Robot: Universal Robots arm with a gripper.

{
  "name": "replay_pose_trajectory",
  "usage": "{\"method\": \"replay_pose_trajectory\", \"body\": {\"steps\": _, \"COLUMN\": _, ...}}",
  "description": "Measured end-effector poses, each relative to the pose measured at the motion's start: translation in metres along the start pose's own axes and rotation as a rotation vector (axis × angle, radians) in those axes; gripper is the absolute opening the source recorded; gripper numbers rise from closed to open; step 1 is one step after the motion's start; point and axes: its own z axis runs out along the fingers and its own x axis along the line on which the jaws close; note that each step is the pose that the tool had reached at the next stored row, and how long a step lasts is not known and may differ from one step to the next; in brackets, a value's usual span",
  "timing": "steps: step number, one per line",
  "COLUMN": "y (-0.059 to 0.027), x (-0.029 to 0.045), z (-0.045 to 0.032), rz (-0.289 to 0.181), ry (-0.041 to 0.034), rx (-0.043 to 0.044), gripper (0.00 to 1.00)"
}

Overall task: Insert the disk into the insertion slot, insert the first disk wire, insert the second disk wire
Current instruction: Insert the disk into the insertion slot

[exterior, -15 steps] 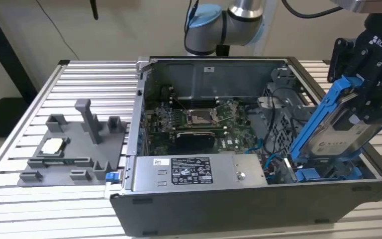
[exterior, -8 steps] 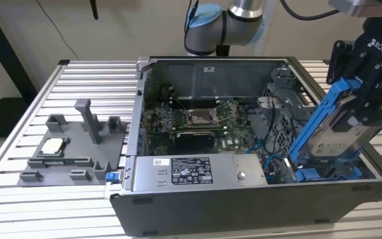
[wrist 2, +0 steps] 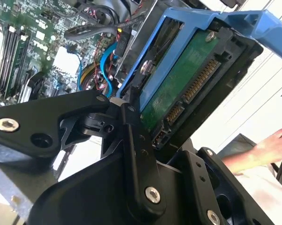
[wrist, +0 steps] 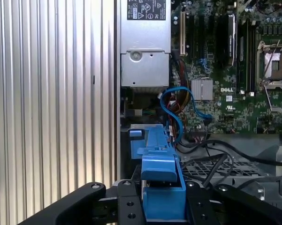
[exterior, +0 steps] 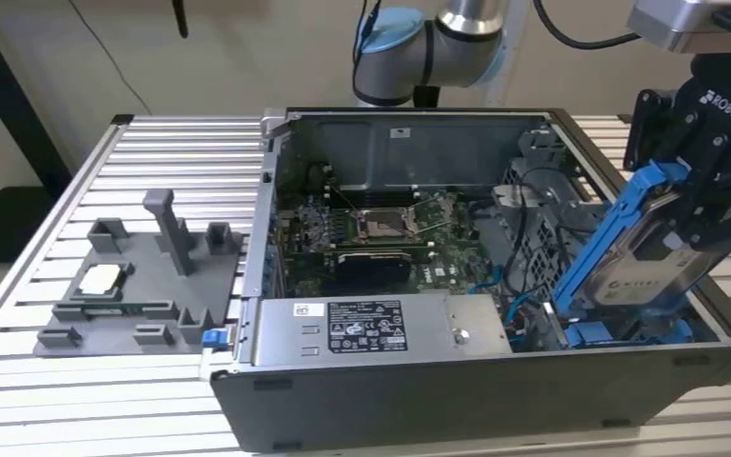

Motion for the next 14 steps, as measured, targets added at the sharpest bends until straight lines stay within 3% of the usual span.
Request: {"method": "replay_pose_trajectory", "body": {"steps": 14, "y": -0.0091, "x": -0.0099, "z": 0.0094, "rz": -0.001, "ry": 0.0, "rx": 0.0, "gripper": 0.33}}
